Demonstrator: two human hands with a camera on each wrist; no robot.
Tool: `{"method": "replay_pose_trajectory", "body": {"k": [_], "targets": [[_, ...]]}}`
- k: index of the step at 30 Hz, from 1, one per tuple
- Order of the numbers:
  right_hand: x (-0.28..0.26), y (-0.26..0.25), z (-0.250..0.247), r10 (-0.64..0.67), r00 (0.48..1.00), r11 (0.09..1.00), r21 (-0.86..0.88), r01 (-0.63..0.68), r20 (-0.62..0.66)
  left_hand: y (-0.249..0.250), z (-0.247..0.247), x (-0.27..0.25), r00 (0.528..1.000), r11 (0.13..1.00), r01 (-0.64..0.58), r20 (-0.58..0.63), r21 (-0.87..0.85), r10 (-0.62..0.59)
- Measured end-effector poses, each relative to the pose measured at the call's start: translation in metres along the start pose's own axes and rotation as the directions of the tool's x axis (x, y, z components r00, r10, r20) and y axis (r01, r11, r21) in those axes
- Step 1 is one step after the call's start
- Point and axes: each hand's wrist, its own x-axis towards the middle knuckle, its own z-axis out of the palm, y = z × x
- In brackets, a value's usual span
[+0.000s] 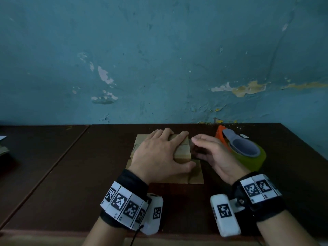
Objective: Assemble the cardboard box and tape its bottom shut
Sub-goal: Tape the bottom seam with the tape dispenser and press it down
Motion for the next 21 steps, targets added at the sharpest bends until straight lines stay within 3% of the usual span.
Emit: {"method": "replay_pose_trajectory", "body": {"k": [12,21], "targets": [[0.006,-0.003,-0.005,0.075,0.986,0.981,0.191,-0.046,-0.151,0.000,0.000,0.000,1.000,1.000,0.000,-0.016,0.001,0.000],[0.002,-0.001,-0.009,0.121,0.958,0.988,0.124,-0.092,-0.260,-0.001,0.001,0.001,1.000,1.000,-0.001,-0.019,0.007,0.001]]}}
